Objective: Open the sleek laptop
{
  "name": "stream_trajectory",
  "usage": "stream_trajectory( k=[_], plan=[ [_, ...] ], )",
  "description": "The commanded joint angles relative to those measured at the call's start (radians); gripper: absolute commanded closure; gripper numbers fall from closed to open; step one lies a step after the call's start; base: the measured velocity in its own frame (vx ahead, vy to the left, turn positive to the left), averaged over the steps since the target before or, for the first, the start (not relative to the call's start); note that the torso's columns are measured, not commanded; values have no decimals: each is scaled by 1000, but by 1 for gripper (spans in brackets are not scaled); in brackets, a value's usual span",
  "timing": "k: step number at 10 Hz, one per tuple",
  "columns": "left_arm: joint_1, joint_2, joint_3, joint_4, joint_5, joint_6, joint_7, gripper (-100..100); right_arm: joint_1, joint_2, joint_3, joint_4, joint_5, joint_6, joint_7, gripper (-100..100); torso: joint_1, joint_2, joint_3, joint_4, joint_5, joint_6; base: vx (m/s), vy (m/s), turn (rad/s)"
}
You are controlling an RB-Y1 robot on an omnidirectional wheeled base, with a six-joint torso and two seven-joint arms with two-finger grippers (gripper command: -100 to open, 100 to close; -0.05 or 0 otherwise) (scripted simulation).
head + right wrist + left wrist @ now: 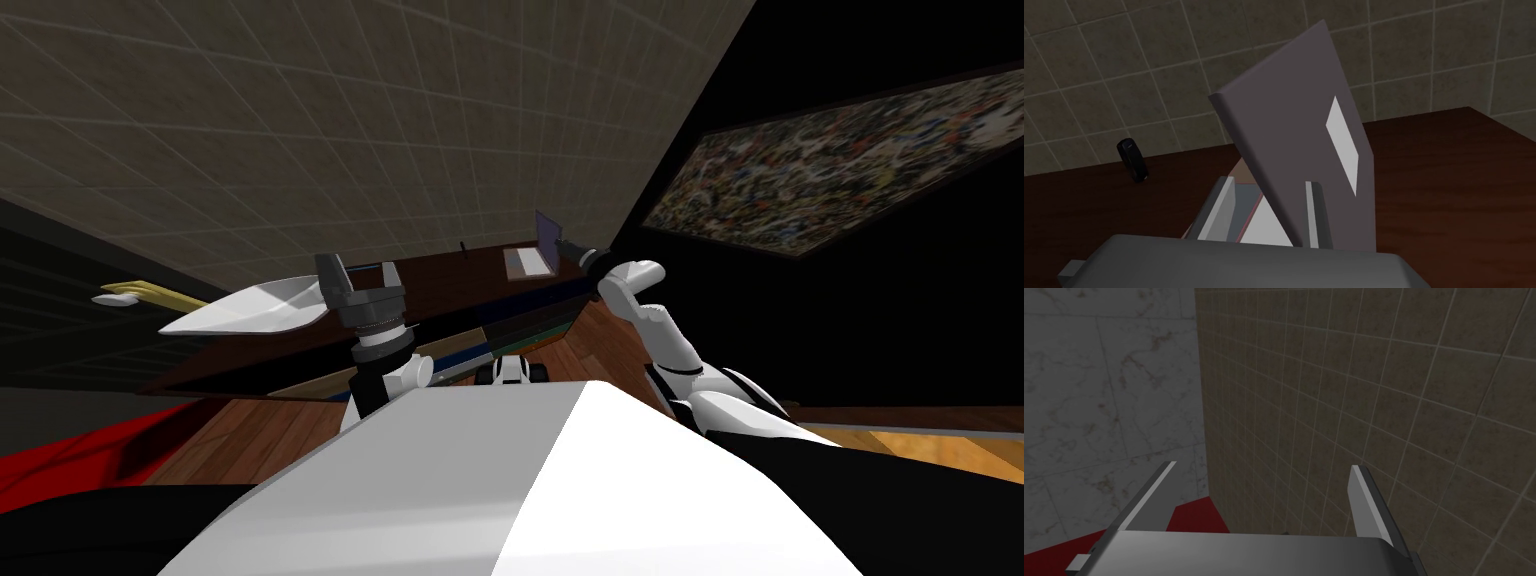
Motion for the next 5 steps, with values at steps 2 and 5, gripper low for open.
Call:
stream_trajectory(
  k=[2, 5],
  plan=[
    [0, 0, 0, 0, 0, 0, 0, 0, 43, 8, 38, -20, 74, 22, 41, 100, -6, -1, -1, 5, 0, 4, 3, 4, 12],
    [0, 0, 0, 0, 0, 0, 0, 0, 86, 15, 74, -36, 147, 44, 77, 100, -12, -1, -1, 0, -4, 8, 4, -5, 15]
  ],
)
